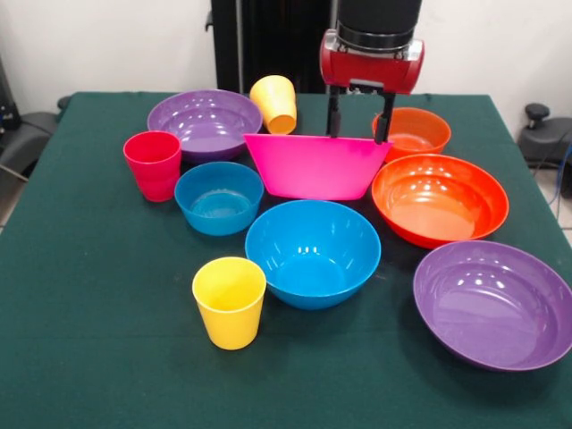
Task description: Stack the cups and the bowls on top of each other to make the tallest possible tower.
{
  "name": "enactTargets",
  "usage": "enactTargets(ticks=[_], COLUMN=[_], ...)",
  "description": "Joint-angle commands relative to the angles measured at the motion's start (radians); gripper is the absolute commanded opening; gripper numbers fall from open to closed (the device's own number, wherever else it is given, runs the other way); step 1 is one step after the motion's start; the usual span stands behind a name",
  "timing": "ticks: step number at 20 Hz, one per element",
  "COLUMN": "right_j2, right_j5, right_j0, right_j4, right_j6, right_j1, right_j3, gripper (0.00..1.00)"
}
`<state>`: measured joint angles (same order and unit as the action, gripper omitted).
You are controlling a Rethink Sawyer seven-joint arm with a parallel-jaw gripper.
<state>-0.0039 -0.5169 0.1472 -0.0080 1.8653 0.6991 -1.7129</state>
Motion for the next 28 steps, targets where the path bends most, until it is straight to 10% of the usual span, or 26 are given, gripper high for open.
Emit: enactTargets(ticks=[1,28], right_j2=[0.084,0.121], right_j5=[0.058,0.137], right_j0=[0.004,0.011], right_j4=[-0.05,-0.042], right_j6=[0.041,0.041], right_j1=[-0.038,-0.114], right_j3=[-0.073,-0.078], gripper=[1.0,1.0])
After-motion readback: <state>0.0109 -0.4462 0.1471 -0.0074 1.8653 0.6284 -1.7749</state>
